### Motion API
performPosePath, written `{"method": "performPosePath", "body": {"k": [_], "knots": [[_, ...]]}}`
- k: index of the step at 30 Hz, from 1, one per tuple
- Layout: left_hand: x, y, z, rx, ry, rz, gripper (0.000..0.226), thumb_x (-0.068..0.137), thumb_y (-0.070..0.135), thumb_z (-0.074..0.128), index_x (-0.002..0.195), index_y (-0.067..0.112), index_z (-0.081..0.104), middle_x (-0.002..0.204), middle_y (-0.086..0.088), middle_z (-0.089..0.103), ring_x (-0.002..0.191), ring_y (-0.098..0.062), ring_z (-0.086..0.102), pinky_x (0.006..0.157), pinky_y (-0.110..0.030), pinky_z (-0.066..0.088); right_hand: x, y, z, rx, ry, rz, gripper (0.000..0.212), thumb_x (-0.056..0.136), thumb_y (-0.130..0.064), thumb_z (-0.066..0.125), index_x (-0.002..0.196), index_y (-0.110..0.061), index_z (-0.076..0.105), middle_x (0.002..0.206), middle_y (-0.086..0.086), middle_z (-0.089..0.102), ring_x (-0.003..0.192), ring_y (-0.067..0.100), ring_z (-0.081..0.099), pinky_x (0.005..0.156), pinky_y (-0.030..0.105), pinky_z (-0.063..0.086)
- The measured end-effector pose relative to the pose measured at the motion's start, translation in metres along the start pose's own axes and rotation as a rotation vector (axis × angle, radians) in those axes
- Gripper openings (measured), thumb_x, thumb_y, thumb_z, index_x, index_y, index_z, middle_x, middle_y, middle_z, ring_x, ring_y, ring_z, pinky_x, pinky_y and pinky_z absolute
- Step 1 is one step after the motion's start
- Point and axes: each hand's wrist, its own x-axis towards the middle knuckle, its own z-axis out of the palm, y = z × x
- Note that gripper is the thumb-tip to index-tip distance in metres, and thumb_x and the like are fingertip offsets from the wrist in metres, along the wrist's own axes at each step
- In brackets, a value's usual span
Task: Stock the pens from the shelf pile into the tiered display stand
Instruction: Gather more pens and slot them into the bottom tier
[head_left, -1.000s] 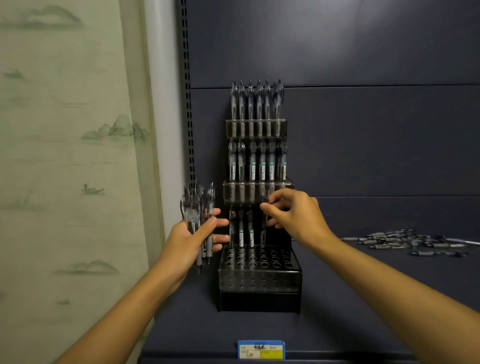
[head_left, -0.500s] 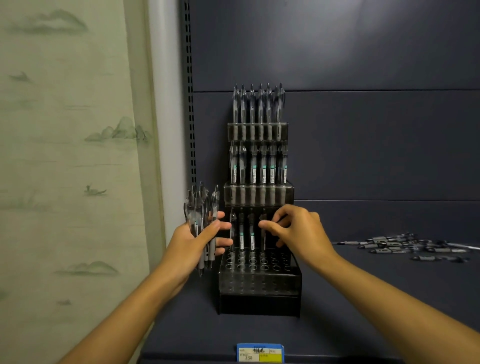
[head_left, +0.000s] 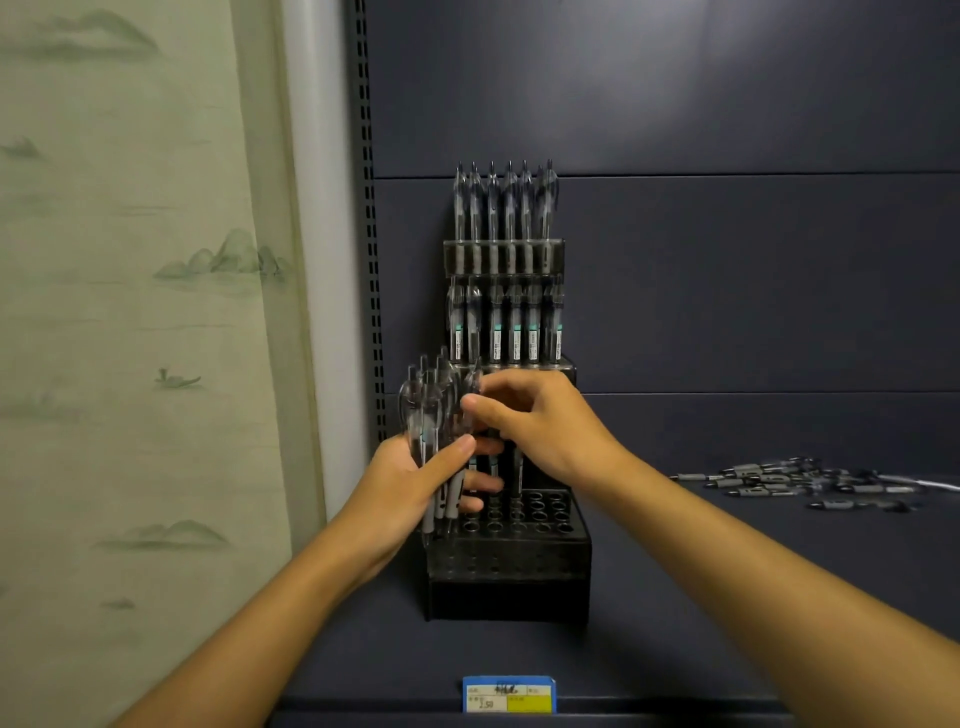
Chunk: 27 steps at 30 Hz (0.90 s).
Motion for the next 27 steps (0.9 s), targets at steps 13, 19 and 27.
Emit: {"method": "performPosePath", "body": {"k": [13, 19, 27], "knots": [[0.009, -0.009, -0.017, -0.150, 0.173, -0.064, 0.030, 0.097, 0.017, 0.055, 0.127, 0.019, 0.051, 0.110, -0.004, 0.075, 0.088, -0.028, 0.075, 0.067, -0.031, 0.063, 0.002, 0.006, -0.046, -0.062, 0.295, 0.036, 0.012, 0.094, -0.027, 0.066, 0.105, -0.026, 0.061, 0.088, -0.003, 0.074, 0.074, 0.011, 0.071, 0.071, 0.026, 0.061], [0.008, -0.014, -0.017, -0.069, 0.152, -0.043, 0.027, 0.095, 0.019, 0.055, 0.122, 0.015, 0.057, 0.110, -0.002, 0.076, 0.086, -0.026, 0.075, 0.067, -0.028, 0.061, -0.001, 0.022, -0.049, -0.105, 0.309, 0.070, 0.009, 0.093, -0.027, 0.068, 0.100, -0.026, 0.062, 0.085, -0.005, 0.073, 0.073, 0.009, 0.072, 0.069, 0.024, 0.061], [0.009, -0.017, -0.017, -0.035, 0.159, -0.027, 0.023, 0.098, 0.018, 0.054, 0.120, 0.018, 0.060, 0.111, -0.001, 0.075, 0.088, -0.027, 0.075, 0.072, -0.029, 0.061, -0.005, 0.043, -0.035, -0.179, 0.271, 0.124, 0.021, 0.092, -0.027, 0.069, 0.110, -0.016, 0.067, 0.088, -0.002, 0.073, 0.071, 0.008, 0.072, 0.067, 0.031, 0.062]]}}
